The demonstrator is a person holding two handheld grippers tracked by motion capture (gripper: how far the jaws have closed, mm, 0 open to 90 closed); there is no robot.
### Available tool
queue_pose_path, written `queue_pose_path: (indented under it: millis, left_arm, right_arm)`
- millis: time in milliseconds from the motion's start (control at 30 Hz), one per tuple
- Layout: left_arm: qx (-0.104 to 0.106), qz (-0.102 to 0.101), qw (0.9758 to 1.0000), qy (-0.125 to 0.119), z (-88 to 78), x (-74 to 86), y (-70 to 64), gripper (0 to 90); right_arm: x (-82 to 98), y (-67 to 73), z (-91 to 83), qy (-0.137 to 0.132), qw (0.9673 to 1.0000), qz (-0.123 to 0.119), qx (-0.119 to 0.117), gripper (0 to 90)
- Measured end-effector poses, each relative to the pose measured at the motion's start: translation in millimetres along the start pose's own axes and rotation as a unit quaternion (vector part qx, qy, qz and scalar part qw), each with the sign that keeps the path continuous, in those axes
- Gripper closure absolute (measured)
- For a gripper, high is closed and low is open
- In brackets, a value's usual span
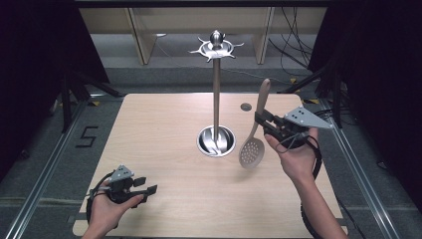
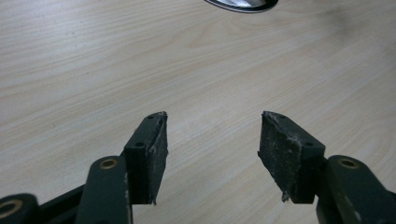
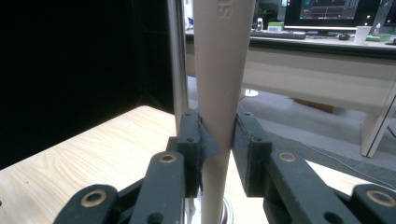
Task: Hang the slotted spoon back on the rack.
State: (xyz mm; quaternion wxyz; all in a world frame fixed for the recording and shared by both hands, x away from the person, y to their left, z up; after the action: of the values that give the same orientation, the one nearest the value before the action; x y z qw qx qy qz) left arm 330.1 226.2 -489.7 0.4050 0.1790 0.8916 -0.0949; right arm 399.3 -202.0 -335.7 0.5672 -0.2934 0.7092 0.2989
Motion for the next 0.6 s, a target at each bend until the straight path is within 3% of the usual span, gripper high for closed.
queue_pose_path:
  millis: [400,600]
  left_arm:
    - [0.000,-0.005,1.0000,0.000,-0.5,0.1,0.0,41.4]
    - [0.000,-0.001,1.0000,-0.001,-0.5,-0.1,0.2,41.4]
  right_arm:
    - [-6.4,-0.7,8.8,0.003,0.9999,-0.014,0.001,74.5]
    - [-8.3,2.3,12.0,0.006,1.0000,-0.005,0.002,74.5]
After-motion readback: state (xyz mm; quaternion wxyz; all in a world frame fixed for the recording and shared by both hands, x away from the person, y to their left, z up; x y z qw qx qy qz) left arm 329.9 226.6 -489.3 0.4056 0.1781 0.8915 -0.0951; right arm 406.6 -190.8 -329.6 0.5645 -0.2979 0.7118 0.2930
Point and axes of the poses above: each handheld gripper's, and its own axes: z roughly forward along the jaws, x roughly out of its underside, y roughly to its left, the point moved 2 cm from there along z, roughly forward along the jaws, and after that the axes turned 15 degrees about -x, right-handed, at the moved point
